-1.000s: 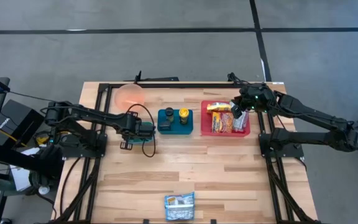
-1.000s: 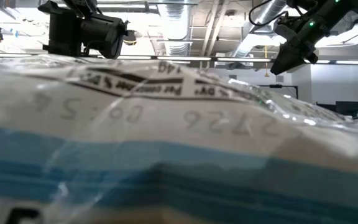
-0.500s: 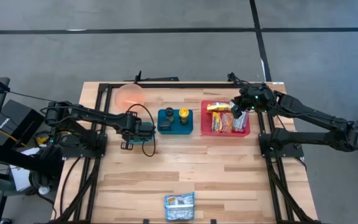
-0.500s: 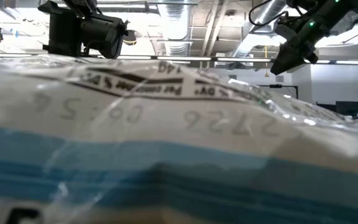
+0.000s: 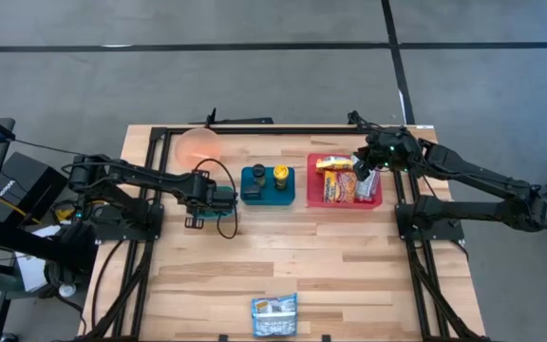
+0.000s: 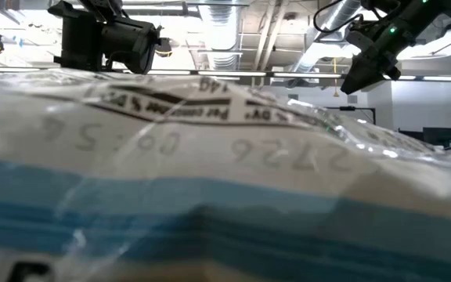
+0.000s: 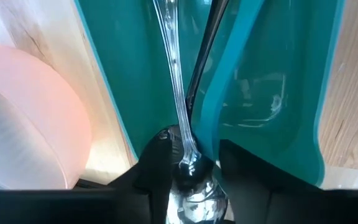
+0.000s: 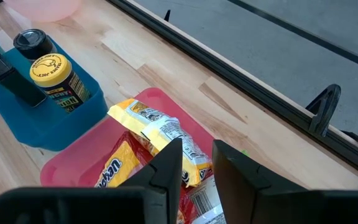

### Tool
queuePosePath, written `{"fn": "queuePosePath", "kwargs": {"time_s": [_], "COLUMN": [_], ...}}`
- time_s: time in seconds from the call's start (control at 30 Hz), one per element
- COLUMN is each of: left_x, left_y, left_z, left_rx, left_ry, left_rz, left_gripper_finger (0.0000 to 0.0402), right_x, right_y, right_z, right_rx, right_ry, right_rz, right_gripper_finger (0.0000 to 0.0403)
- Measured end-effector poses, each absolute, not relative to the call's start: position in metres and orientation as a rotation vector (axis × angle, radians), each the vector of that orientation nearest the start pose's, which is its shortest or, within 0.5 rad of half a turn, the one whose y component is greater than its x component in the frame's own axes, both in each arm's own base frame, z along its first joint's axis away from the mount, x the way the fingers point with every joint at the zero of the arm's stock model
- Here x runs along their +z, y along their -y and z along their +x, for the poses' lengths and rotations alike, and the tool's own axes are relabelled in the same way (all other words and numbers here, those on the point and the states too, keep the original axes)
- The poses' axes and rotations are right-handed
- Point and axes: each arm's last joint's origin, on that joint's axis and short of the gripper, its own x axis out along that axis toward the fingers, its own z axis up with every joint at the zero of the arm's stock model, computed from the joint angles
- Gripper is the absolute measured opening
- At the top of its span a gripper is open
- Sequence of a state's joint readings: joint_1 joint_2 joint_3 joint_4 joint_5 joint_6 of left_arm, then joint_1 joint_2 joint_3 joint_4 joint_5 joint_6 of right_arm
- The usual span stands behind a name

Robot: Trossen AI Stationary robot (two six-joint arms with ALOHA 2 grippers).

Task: Pick & Place Food Item
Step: Put the silver spoon into the green bin, then put the light blue noodle pack into the pink bin

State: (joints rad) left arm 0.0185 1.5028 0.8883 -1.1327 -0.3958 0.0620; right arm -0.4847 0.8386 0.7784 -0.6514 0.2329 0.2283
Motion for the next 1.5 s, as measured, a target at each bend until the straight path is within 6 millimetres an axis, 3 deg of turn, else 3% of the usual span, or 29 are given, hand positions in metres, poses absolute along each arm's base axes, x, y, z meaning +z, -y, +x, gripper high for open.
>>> {"fn": "queuePosePath", "kwargs": {"time_s": [0.33, 1.03, 1.33, 1.5], "left_x": [0.182, 0.183, 0.199, 0.203], "left_y": [-0.015, -0.015, -0.008, -0.007], "left_z": [0.220, 0.220, 0.233, 0.238], "left_rx": [0.255, 0.284, 0.276, 0.339], "left_ry": [-1.740, -1.728, -1.649, -1.602], "left_rz": [0.383, 0.333, 0.330, 0.228], "left_gripper_finger": [0.0186, 0.0168, 0.0167, 0.0167], "right_x": [0.282, 0.282, 0.282, 0.282], "right_y": [0.082, 0.082, 0.082, 0.082], "right_z": [0.142, 0.142, 0.142, 0.142], "right_rx": [-0.767, -0.767, -0.767, -0.766], "right_ry": [-0.640, -0.641, -0.641, -0.642], "right_rz": [0.300, 0.300, 0.300, 0.298], "right_gripper_finger": [0.0083, 0.0083, 0.0083, 0.0083]}}
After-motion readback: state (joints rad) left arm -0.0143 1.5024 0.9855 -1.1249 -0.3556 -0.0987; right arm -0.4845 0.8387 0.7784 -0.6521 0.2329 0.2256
